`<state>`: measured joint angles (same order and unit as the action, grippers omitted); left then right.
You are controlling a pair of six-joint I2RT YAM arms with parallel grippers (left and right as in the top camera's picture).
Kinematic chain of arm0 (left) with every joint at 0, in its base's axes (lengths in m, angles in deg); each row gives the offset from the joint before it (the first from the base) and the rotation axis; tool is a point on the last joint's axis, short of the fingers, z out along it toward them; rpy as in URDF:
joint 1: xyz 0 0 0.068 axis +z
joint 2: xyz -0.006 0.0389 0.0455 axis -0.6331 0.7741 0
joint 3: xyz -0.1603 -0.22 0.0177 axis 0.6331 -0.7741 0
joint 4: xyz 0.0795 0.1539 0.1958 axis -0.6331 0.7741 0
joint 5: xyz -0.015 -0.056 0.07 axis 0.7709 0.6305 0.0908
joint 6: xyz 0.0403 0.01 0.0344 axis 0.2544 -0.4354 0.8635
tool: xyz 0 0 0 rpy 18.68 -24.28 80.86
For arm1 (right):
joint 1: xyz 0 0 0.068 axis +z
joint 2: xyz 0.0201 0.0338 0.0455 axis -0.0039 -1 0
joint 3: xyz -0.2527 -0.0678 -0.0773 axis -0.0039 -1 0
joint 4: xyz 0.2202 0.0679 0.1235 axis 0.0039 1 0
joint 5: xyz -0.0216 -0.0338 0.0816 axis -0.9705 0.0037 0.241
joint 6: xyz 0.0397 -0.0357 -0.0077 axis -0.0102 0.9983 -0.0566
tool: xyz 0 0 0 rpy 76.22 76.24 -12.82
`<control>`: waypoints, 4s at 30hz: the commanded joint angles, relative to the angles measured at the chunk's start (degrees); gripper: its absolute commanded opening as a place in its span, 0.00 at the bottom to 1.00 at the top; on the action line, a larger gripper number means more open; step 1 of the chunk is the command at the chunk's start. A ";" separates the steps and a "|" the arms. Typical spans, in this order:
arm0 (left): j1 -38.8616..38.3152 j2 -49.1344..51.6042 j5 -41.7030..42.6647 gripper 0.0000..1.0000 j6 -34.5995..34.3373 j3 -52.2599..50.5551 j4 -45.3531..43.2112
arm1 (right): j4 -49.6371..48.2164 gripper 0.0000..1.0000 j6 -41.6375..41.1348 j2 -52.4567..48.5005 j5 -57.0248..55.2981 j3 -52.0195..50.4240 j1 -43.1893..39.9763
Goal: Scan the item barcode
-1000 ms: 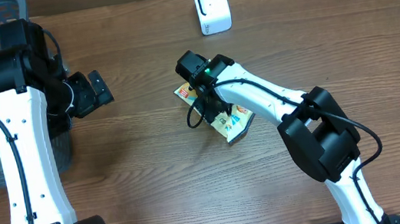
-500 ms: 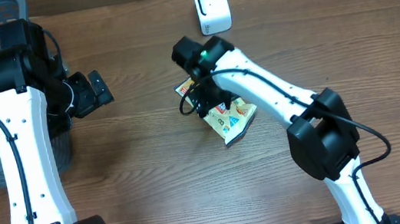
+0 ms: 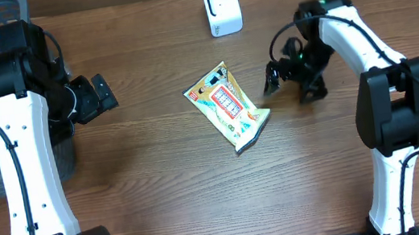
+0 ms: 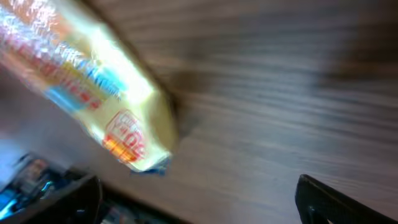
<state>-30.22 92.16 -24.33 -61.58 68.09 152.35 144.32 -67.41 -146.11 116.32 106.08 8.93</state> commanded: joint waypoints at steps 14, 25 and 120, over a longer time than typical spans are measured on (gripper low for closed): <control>0.31 -0.11 0.00 1.00 1.07 0.00 -0.09 | -29.09 1.00 -6.58 0.81 24.02 -20.85 5.55; 0.31 -0.11 0.00 1.00 1.07 0.00 -0.09 | -46.12 0.50 -22.69 0.81 13.16 -26.05 8.31; 0.31 -0.11 0.00 1.00 1.07 0.00 -0.09 | 10.80 0.04 -48.28 11.47 -74.49 -5.66 13.70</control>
<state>-30.22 92.16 -24.35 -61.58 68.09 152.33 155.71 -115.32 -134.57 40.28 100.05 25.91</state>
